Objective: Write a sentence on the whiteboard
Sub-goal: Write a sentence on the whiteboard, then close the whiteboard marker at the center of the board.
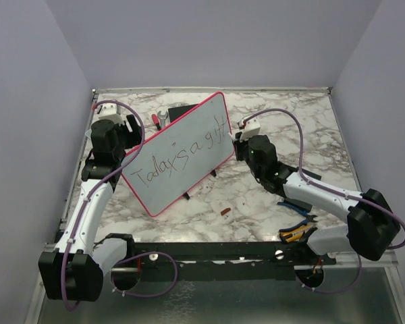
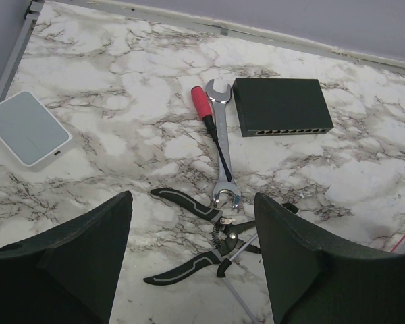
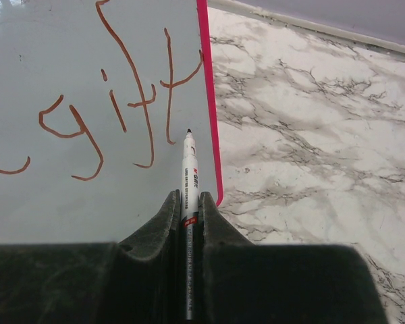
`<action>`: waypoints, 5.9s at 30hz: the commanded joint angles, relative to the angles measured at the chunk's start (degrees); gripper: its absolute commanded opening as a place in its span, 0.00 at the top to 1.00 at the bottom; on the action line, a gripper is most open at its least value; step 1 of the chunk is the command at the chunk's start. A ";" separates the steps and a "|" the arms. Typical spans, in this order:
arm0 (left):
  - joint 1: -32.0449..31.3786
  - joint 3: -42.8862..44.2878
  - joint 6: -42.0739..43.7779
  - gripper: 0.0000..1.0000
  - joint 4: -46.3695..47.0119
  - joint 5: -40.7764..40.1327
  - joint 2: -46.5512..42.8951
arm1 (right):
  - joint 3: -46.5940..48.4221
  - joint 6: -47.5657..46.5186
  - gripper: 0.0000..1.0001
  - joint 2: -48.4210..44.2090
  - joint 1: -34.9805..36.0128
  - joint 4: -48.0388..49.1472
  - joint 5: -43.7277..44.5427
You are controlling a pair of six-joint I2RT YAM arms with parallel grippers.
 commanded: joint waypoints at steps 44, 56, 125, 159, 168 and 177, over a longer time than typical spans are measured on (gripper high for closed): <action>-0.34 -0.83 -0.30 0.22 -0.97 0.21 -1.43 | -0.64 0.65 0.99 -3.82 -0.23 -4.44 2.92; 0.14 0.73 -0.34 0.08 -0.78 -3.99 -3.28 | -0.42 3.32 0.99 -8.70 -2.48 -9.86 0.30; -63.36 -1.58 -1.56 0.21 2.67 -4.43 24.70 | -15.22 7.36 0.99 -32.58 -5.85 -7.05 12.10; -68.65 -3.80 -3.33 0.55 3.16 -9.45 34.01 | -15.91 7.25 0.99 -34.49 -5.90 -7.47 14.00; -68.64 -2.61 -5.51 0.67 3.25 -13.31 36.09 | -15.57 7.12 0.99 -34.40 -5.86 -7.90 13.95; -68.65 -2.79 -4.14 0.99 3.95 -15.86 32.13 | -14.22 8.31 0.99 -34.18 -5.85 -10.61 12.18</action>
